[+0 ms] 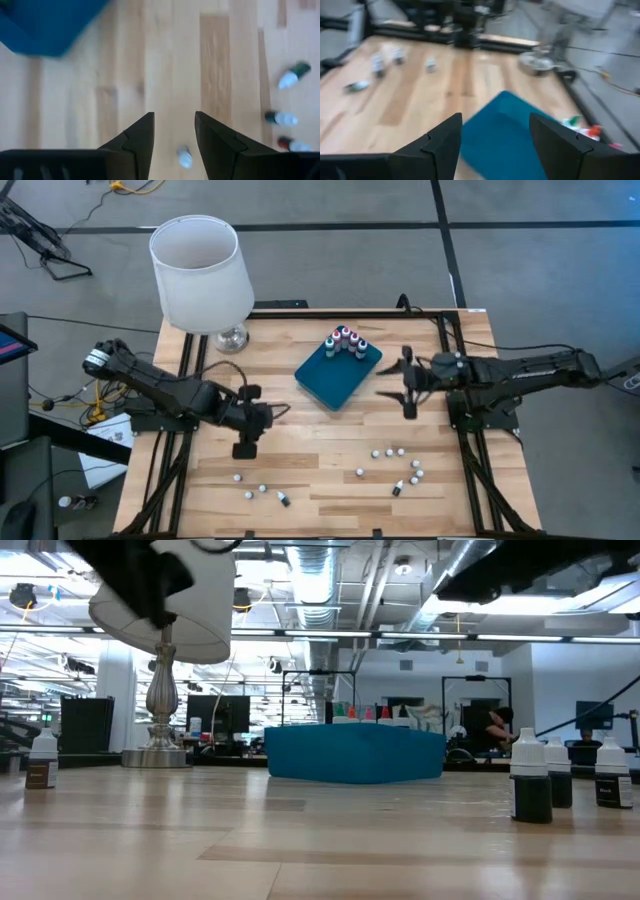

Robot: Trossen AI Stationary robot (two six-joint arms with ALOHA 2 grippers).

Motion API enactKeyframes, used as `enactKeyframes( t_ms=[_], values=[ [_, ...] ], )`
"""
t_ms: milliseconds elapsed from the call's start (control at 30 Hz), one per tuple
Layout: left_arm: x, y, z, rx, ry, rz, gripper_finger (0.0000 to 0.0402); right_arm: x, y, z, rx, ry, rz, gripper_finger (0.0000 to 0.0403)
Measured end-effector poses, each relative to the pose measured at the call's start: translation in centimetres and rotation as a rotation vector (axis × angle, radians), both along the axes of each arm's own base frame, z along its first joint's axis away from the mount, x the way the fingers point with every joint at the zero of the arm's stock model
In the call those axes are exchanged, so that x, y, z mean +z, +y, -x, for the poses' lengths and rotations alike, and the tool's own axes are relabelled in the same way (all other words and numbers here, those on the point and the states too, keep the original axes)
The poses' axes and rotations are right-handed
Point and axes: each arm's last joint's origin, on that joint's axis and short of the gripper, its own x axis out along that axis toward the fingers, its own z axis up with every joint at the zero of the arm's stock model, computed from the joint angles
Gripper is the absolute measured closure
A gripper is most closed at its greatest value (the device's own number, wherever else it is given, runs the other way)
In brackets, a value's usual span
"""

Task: Pick & Place food coloring
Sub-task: Put the small brown food coloring bottle into the blue container

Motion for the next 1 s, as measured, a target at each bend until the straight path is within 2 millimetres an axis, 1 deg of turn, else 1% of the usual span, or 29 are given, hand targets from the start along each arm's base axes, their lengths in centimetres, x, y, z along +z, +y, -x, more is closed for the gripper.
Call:
enactKeyframes(
  t_ms=[167,333,433,567,733,867,1000],
  values=[
    [-2.9,-0.9,1.2,0.058,0.070,0.042,0.0266,-0.1,2.4,0.4,0.136,0.009,0.001,0.0180],
    [-4.8,-1.2,2.1,0.109,0.120,0.059,0.0266,0.0,4.5,0.5,0.237,-0.011,-0.024,0.0180],
    [-5.9,-1.2,2.3,0.108,0.128,0.084,0.0266,0.0,5.5,0.5,0.274,-0.019,-0.022,0.0180],
    [-6.8,-1.2,2.7,0.107,0.132,0.085,0.0266,-0.1,6.1,0.7,0.254,-0.017,0.002,0.0180],
    [-7.8,-0.8,3.6,0.131,0.151,0.097,0.0266,0.0,6.3,0.7,0.248,-0.033,0.004,0.0180],
    [-8.3,-0.7,3.9,0.142,0.127,0.133,0.0266,0.0,6.3,0.7,0.247,-0.033,0.005,0.0180],
    [-8.2,-0.7,3.8,0.142,0.107,0.146,0.0266,0.0,6.3,0.6,0.246,-0.034,0.010,0.0180]
  ],
)
